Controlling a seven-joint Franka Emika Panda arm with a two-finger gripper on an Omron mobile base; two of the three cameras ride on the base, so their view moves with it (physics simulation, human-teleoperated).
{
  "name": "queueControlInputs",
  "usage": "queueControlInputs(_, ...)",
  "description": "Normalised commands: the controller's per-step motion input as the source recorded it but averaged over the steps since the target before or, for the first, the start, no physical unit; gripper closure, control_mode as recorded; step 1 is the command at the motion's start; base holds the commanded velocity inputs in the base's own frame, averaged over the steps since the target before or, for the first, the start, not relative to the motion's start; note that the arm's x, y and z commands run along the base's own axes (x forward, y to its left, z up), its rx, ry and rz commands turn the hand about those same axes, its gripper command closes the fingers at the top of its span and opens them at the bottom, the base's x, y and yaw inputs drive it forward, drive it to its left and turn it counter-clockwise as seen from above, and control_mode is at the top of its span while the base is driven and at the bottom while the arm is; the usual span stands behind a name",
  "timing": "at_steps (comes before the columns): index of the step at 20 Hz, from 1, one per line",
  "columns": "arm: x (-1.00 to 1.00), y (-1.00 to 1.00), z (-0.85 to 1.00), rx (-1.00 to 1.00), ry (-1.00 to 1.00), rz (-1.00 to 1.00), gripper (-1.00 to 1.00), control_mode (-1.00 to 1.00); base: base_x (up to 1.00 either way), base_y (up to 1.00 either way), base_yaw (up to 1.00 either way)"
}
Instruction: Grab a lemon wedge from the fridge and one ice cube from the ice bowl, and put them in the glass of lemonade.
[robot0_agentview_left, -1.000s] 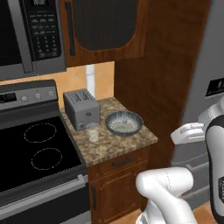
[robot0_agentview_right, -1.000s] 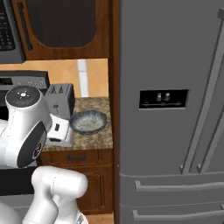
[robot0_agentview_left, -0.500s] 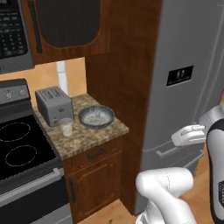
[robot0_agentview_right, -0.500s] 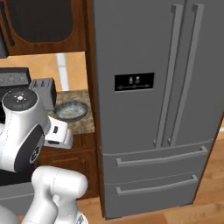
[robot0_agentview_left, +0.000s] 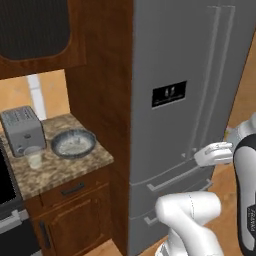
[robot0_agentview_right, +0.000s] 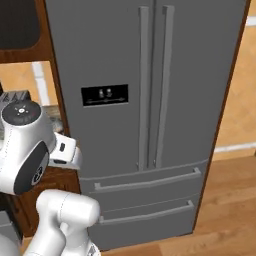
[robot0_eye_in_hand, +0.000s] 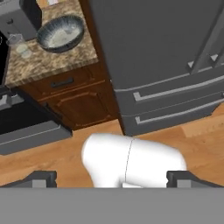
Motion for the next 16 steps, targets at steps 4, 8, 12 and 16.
queueControlInputs(4,0.00,0.00,0.00,0.00,0.00,0.00,-1.00,1.00,0.00,-1.00,-0.22)
queueControlInputs(8,0.00,0.00,0.00,0.00,0.00,0.00,-1.00,1.00,0.00,-0.74,0.01)
queueControlInputs(12,0.00,0.00,0.00,0.00,0.00,0.00,-1.00,1.00,0.10,-0.28,0.32)
queueControlInputs(16,0.00,0.00,0.00,0.00,0.00,0.00,-1.00,1.00,0.00,-0.25,0.17)
